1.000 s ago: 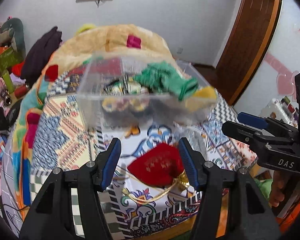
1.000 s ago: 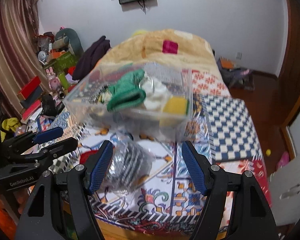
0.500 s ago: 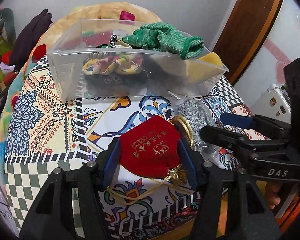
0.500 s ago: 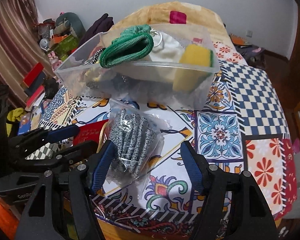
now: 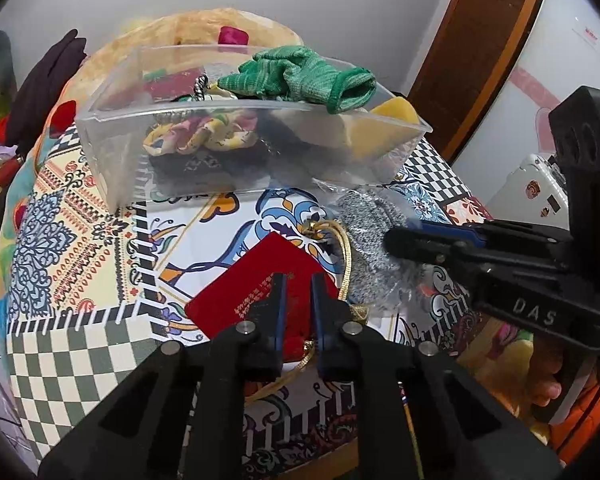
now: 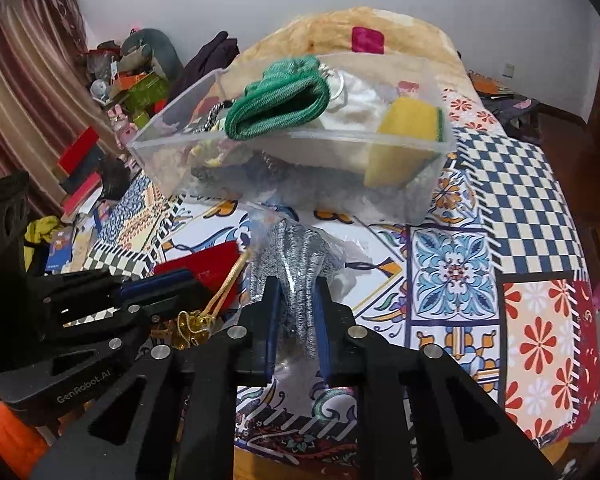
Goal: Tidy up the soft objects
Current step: 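Grasp the bagged silver scrubber with the right tool while the left tool grasps the red pouch, then lower the scrubber into the clear box with the right tool while the left tool drops the red pouch in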
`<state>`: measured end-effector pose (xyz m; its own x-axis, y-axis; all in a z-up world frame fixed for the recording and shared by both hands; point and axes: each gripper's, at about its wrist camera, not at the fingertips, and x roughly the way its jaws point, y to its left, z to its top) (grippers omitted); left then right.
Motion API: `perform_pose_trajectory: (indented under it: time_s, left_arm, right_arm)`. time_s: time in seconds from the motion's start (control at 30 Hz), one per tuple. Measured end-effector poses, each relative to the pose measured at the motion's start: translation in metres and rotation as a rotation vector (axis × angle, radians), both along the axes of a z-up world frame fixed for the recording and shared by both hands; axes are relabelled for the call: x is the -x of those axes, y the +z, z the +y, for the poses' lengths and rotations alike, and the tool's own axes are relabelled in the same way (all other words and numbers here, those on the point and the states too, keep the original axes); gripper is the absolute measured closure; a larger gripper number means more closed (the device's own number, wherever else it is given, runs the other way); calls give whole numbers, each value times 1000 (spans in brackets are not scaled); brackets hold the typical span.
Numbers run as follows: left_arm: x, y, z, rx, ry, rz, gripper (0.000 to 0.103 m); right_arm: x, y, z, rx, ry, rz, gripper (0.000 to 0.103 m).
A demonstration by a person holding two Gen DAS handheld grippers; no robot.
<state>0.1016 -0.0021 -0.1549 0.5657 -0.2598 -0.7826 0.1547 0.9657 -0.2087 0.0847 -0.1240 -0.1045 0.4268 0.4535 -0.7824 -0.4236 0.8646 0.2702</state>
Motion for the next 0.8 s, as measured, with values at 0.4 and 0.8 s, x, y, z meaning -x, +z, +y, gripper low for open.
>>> perform_pose_trajectory:
  time_s: [0.4, 0.8]
  left_arm:
    - [14, 42, 24, 54, 62, -108, 97]
    - [15, 102, 44, 64, 109, -264, 97]
  right_arm:
    - [9, 33, -5, -31, -15, -98, 91]
    - [6, 83, -8, -64, -34, -245, 91]
